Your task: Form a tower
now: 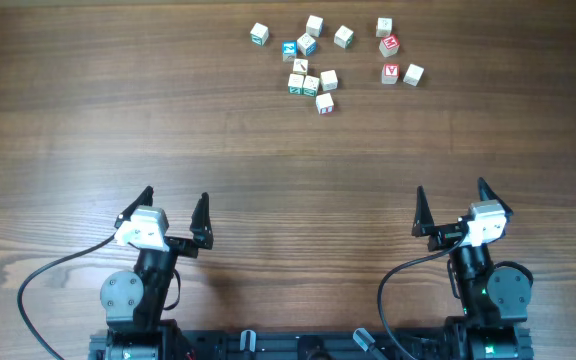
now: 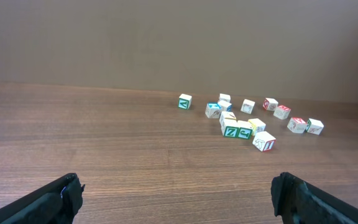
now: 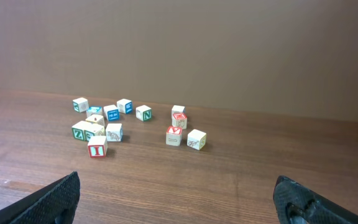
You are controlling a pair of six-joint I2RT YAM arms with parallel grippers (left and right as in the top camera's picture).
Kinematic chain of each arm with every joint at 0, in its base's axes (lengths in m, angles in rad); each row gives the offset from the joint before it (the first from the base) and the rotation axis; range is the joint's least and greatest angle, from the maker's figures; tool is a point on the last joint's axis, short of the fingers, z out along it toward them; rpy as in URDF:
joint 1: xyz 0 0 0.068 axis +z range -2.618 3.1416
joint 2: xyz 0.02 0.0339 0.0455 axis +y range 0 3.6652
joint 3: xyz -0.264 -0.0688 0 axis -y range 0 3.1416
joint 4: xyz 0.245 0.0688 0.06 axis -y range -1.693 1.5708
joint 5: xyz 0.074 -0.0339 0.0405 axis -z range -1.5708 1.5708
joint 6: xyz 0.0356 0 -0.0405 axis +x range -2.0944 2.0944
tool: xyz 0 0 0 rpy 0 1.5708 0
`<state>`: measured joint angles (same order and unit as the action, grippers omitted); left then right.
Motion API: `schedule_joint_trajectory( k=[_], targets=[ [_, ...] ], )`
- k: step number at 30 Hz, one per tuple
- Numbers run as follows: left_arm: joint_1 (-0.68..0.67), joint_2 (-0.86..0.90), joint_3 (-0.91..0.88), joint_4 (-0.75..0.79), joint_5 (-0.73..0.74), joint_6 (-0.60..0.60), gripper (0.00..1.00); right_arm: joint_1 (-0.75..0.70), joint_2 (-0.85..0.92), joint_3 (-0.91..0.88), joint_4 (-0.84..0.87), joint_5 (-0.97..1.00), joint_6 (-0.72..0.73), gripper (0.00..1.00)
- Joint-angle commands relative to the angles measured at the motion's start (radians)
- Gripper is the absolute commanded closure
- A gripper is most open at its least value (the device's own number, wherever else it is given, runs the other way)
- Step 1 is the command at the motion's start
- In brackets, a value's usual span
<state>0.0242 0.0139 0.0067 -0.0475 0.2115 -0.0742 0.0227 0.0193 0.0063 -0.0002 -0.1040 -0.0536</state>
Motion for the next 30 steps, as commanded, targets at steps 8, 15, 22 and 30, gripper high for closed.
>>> schedule_joint_trajectory(
  k=[8, 15, 22, 30],
  targets=[
    [-0.006, -0.007, -0.001, -0.007, 0.024, -0.013, 0.00, 0.004, -0.010, -0.001, 0.005, 0.000, 0.008, 0.00],
    [-0.006, -0.007, -0.001, -0.007, 0.024, -0.013, 0.00, 0.004, -0.010, -0.001, 0.005, 0.000, 0.008, 0.00],
    [-0.006, -0.007, -0.001, 0.010, 0.035, -0.017, 0.00, 0.004, -0.010, -0.001, 0.005, 0.000, 0.008, 0.00],
    [-0.006, -0.005, 0.035, -0.076, 0.122, -0.019, 0.00, 0.004, -0.010, -0.001, 0.005, -0.001, 0.008, 0.00]
  ],
)
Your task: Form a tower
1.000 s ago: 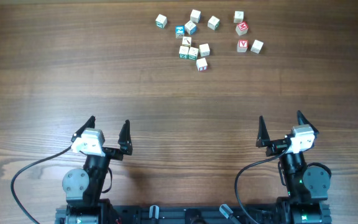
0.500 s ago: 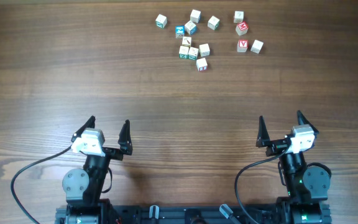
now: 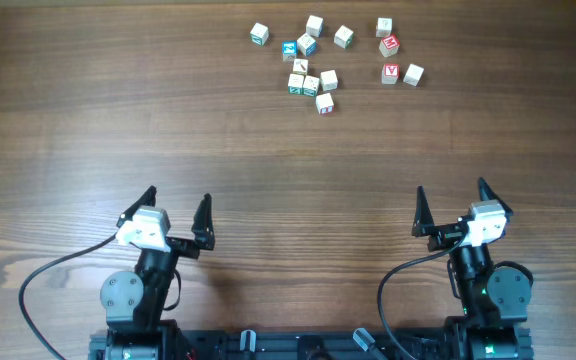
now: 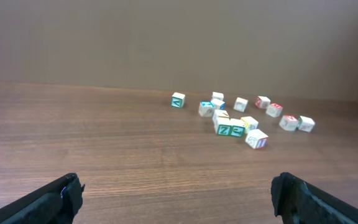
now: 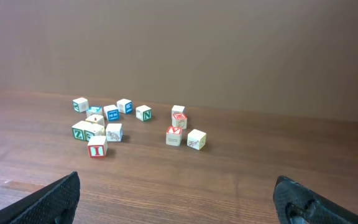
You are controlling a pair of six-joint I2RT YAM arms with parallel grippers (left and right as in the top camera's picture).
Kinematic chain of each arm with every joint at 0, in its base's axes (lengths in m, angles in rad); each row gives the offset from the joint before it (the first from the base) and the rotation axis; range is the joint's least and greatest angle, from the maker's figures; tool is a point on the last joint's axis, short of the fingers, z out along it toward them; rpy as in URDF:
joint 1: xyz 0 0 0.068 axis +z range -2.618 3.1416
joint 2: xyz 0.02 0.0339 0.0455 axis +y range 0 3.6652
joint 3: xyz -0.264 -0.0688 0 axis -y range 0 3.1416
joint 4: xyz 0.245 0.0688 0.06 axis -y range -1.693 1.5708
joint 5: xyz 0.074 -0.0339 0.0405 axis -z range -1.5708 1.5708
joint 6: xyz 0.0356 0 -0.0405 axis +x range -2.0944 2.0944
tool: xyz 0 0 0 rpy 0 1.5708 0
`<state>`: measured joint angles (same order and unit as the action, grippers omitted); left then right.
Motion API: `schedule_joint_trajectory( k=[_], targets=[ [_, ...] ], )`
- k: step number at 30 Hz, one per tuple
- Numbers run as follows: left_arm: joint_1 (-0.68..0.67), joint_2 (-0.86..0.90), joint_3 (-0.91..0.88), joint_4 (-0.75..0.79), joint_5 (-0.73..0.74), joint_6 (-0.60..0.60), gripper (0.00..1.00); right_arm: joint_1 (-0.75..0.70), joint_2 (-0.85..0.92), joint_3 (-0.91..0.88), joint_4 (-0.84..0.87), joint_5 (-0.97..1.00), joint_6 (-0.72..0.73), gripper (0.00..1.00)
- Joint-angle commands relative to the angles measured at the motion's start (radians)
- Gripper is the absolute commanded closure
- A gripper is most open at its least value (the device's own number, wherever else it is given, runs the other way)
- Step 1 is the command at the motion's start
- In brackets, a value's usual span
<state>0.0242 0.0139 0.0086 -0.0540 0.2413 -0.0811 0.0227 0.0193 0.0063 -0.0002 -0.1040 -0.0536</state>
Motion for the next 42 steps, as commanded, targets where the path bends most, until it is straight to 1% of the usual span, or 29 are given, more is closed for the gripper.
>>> schedule_joint_trajectory(
  k=[1, 3, 4, 8, 10, 14, 18, 21, 29, 36, 42],
  targets=[
    [-0.006, 0.009, 0.079, -0.161, 0.091, -0.018, 0.00, 0.004, -0.010, -0.001, 0.005, -0.001, 0.008, 0.00],
    [-0.006, 0.058, 0.145, -0.258, 0.090, -0.017, 0.00, 0.004, -0.010, -0.001, 0.005, 0.000, 0.008, 0.00],
    [-0.006, 0.081, 0.168, -0.274, 0.087, -0.017, 0.00, 0.004, -0.010, -0.001, 0.005, 0.000, 0.008, 0.00],
    [-0.006, 0.270, 0.346, -0.281, 0.084, -0.017, 0.00, 0.004, -0.010, -0.001, 0.005, 0.000, 0.008, 0.00],
    [-0.006, 0.396, 0.456, -0.299, 0.084, -0.017, 0.00, 0.004, -0.010, -0.001, 0.005, -0.001, 0.008, 0.00],
    [-0.006, 0.636, 0.726, -0.474, 0.084, -0.017, 0.00, 0.004, -0.010, -0.001, 0.005, -0.001, 0.008, 0.00],
    [-0.006, 0.748, 0.911, -0.600, 0.106, -0.016, 0.00, 0.004, -0.010, -0.001, 0.005, -0.001, 0.008, 0.00],
    [-0.006, 0.756, 0.925, -0.644, 0.144, -0.017, 0.00, 0.004, -0.010, -0.001, 0.006, -0.001, 0.008, 0.00],
    [-0.006, 0.766, 0.925, -0.768, 0.143, -0.017, 0.00, 0.004, -0.010, -0.001, 0.005, -0.001, 0.008, 0.00],
    [-0.006, 0.862, 0.934, -0.770, 0.121, -0.018, 0.00, 0.004, -0.010, -0.001, 0.005, 0.000, 0.008, 0.00],
    [-0.006, 0.984, 1.066, -0.770, 0.098, -0.017, 0.00, 0.004, -0.010, -0.001, 0.005, -0.001, 0.008, 0.00]
  ],
)
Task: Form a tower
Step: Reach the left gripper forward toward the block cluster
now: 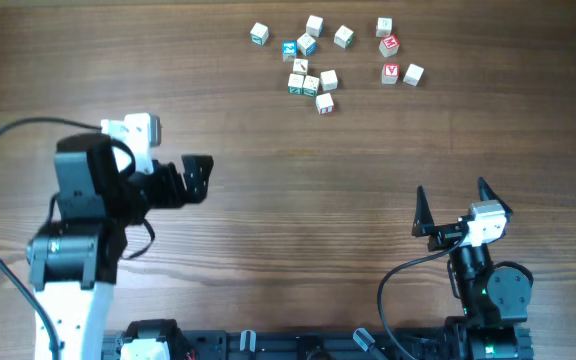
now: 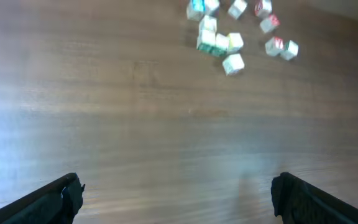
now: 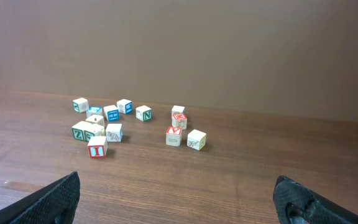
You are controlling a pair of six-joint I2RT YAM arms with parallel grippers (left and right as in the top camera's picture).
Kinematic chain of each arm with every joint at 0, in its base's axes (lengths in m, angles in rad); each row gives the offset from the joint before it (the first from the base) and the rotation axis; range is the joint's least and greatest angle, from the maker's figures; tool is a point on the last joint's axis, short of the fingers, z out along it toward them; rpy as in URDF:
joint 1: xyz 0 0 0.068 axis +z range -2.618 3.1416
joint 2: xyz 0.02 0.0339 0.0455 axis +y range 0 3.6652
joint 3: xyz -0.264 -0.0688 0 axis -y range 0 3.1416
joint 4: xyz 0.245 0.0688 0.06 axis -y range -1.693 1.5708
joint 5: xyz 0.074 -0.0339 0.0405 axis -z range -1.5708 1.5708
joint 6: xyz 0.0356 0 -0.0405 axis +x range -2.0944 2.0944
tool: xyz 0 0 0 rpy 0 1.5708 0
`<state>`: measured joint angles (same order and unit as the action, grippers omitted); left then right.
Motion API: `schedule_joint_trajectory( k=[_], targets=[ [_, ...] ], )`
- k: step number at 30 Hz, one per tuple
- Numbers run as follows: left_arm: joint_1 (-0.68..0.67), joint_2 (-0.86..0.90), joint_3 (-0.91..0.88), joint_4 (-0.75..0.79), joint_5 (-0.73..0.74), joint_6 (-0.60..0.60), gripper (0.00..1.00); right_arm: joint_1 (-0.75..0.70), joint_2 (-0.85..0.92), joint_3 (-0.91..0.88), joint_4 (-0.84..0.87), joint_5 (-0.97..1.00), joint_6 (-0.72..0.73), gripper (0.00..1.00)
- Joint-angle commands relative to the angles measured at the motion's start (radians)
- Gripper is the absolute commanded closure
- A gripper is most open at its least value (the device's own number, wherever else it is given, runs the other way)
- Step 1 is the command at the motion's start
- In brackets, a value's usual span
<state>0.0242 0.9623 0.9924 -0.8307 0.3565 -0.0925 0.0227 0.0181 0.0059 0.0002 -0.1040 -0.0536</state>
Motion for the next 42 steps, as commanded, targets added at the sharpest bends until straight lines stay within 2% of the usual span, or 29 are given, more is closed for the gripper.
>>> schedule_joint_trajectory(
  k=[1, 10, 13, 18, 24, 28, 36, 42],
  targets=[
    [-0.006, 0.055, 0.111, 0.006, -0.017, -0.006, 0.00, 0.004, -0.009, -0.001, 0.005, -0.001, 0.008, 0.00],
    [-0.006, 0.105, 0.134, -0.018, -0.018, -0.024, 0.00, 0.004, -0.009, -0.001, 0.005, -0.001, 0.008, 0.00],
    [-0.008, 0.105, 0.143, -0.035, -0.087, -0.029, 0.00, 0.004, -0.009, -0.001, 0.005, -0.001, 0.008, 0.00],
    [-0.008, 0.107, 0.245, -0.130, -0.122, -0.055, 0.00, 0.004, -0.009, -0.001, 0.005, 0.000, 0.008, 0.00],
    [-0.008, 0.130, 0.306, -0.149, -0.123, -0.095, 0.00, 0.004, -0.009, -0.001, 0.005, 0.000, 0.008, 0.00],
    [-0.008, 0.207, 0.366, -0.181, -0.236, -0.095, 0.00, 0.004, -0.009, -0.001, 0.005, 0.000, 0.008, 0.00],
    [-0.025, 0.333, 0.448, -0.169, -0.243, -0.022, 0.00, 0.004, -0.009, -0.001, 0.005, -0.001, 0.008, 0.00],
    [-0.085, 0.451, 0.491, -0.122, -0.243, -0.020, 0.00, 0.004, -0.009, -0.001, 0.005, -0.001, 0.008, 0.01]
  ],
)
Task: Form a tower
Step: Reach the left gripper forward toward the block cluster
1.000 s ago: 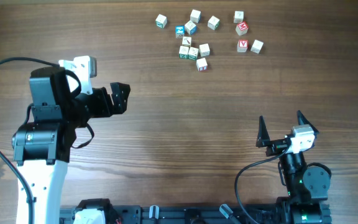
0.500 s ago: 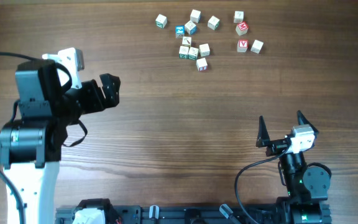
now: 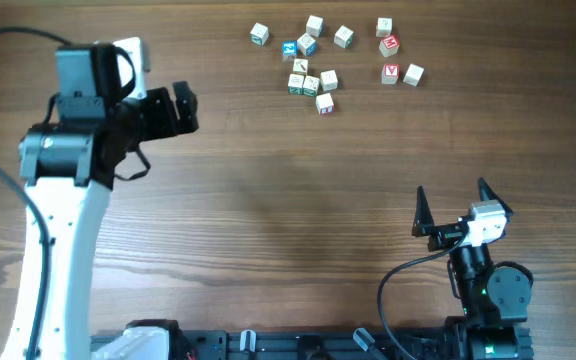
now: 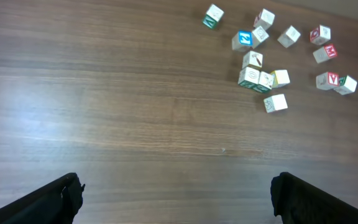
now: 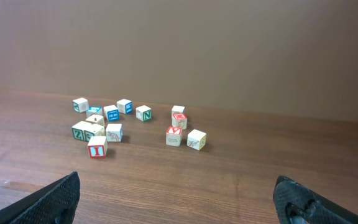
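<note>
Several small lettered wooden blocks [image 3: 318,60] lie scattered at the far middle of the table, none stacked. Nearest of them is a block with a red I [image 5: 96,148], also in the left wrist view as the white block [image 4: 275,102]. My left gripper [image 3: 190,108] is raised over the far left of the table, left of the blocks, open and empty; its view looks down on the cluster [image 4: 260,78] past the fingertips [image 4: 61,193]. My right gripper [image 3: 450,190] rests near the front right, open and empty, with the blocks [image 5: 114,121] far ahead of it.
The bare wooden table [image 3: 288,200] stretches between the grippers and the blocks. My left arm's white link [image 3: 53,240] spans the left side, with a black cable beside it. A brown wall [image 5: 179,50] stands behind the table.
My left gripper has moved farther up the table, from mid-left to the far left, level with the nearest blocks. It stays open. The right arm and the blocks have not moved.
Both grippers stood open at rest by the front edge, facing the scattered blocks. The left one then turned slightly, later was raised over the table's mid-left, and now hangs at the far left beside the cluster. The right arm stayed put.
</note>
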You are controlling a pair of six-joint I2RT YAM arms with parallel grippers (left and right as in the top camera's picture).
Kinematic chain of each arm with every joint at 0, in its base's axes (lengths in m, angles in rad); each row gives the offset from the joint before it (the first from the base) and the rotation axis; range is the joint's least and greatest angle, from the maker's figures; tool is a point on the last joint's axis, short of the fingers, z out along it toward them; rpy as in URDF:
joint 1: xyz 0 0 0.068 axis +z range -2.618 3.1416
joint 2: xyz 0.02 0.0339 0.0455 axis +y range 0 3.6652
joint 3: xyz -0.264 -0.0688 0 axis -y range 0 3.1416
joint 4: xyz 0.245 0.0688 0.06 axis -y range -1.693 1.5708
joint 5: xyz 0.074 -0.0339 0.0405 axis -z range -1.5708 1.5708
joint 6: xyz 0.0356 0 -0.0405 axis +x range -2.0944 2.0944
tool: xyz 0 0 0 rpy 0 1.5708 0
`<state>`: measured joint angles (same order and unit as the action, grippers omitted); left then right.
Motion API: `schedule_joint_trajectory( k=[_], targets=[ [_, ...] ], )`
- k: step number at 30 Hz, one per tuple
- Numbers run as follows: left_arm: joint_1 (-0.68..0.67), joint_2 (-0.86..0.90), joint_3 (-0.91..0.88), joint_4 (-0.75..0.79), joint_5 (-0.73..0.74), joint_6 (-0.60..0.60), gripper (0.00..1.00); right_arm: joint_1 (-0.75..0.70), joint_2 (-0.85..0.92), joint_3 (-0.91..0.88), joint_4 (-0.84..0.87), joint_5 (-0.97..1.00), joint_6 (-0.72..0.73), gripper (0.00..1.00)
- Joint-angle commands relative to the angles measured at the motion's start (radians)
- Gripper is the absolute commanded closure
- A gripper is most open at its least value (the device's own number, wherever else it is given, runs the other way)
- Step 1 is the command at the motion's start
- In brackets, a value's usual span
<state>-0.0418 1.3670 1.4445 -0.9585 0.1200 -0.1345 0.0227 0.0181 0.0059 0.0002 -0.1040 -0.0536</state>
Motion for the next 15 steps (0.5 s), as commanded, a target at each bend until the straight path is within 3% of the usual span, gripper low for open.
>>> schedule_joint_trajectory(
  k=[1, 15],
  targets=[
    [-0.027, 0.068, 0.048, 0.011, -0.006, 0.021, 0.00, 0.004, -0.009, -0.001, 0.005, 0.000, 0.008, 0.00],
    [-0.094, 0.187, 0.053, 0.077, -0.006, 0.014, 0.00, 0.004, -0.009, -0.001, 0.005, 0.000, 0.008, 0.00]
  ],
)
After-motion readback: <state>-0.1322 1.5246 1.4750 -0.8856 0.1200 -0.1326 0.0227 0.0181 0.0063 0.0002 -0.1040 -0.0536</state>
